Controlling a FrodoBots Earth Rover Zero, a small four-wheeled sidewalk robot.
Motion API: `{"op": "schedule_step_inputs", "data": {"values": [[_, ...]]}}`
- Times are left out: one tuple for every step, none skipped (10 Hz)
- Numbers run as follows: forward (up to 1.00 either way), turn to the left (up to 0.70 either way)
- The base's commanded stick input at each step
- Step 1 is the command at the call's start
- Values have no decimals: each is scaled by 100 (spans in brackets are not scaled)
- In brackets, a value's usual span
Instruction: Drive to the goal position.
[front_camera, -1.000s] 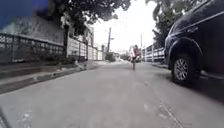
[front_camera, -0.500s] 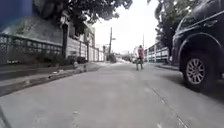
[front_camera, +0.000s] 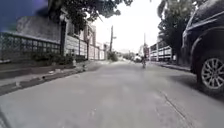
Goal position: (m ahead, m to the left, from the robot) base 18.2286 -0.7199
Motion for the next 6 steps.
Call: {"op": "schedule_step_inputs", "data": {"values": [[85, 0], [85, 0], [85, 0], [85, 0], [85, 0], [85, 0]]}}
